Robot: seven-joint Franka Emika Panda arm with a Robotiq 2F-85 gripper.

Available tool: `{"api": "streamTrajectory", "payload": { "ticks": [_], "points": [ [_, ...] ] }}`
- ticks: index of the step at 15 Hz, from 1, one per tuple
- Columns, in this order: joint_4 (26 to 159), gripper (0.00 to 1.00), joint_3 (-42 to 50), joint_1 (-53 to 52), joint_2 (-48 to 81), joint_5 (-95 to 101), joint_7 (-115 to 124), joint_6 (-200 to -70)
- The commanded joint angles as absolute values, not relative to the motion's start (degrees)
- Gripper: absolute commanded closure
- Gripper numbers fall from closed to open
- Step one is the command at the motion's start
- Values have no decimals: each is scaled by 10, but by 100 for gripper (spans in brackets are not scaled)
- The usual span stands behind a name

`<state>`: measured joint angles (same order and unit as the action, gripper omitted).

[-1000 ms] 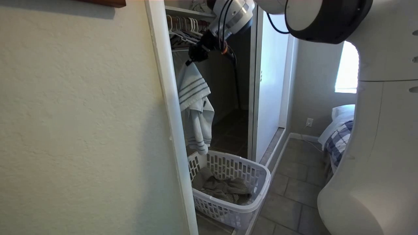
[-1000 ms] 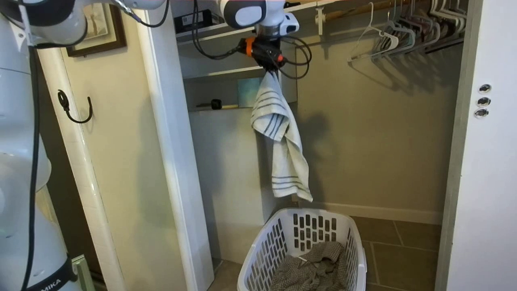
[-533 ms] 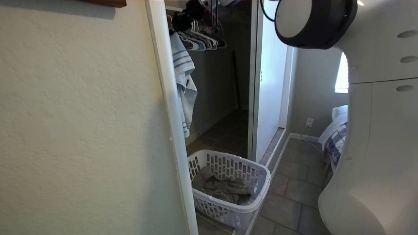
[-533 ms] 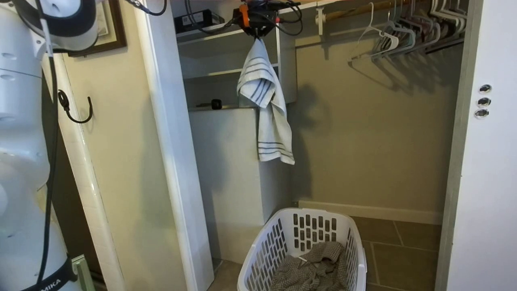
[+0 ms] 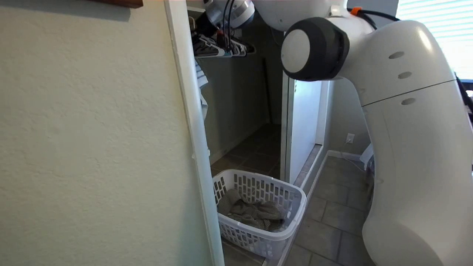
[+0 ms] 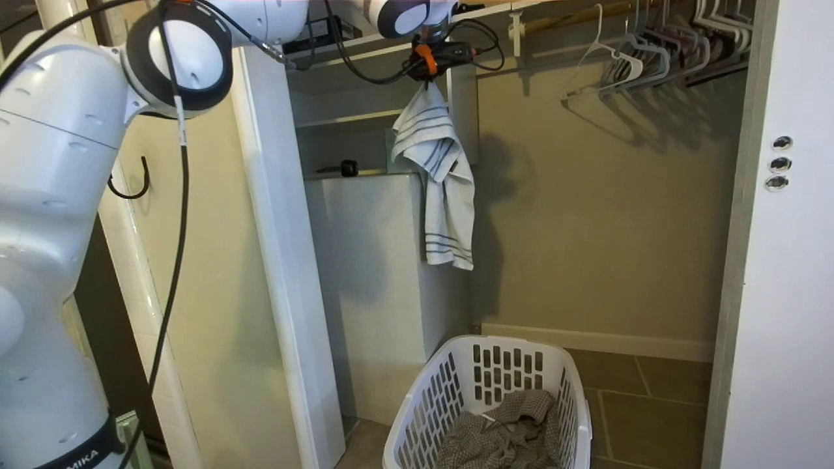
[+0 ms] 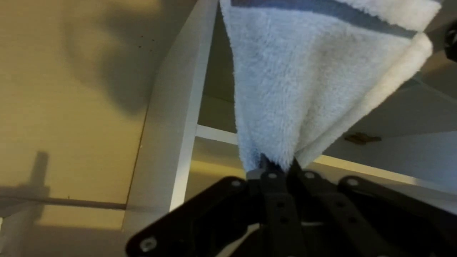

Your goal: Pull the white laundry basket, remove the white towel from the laundry basket and put it on the counter on the left

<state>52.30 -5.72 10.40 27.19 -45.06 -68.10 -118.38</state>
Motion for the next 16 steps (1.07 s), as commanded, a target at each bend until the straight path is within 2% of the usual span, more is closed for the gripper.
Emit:
{"api": "streamTrajectory", "payload": {
  "ticks": [1, 8, 16],
  "points": [
    [454, 99, -49, 86, 331, -420, -733, -1262],
    [446, 99, -71, 68, 376, -426, -748, -1279],
    [425, 99, -165, 67, 389, -500, -698, -1189]
  ]
}}
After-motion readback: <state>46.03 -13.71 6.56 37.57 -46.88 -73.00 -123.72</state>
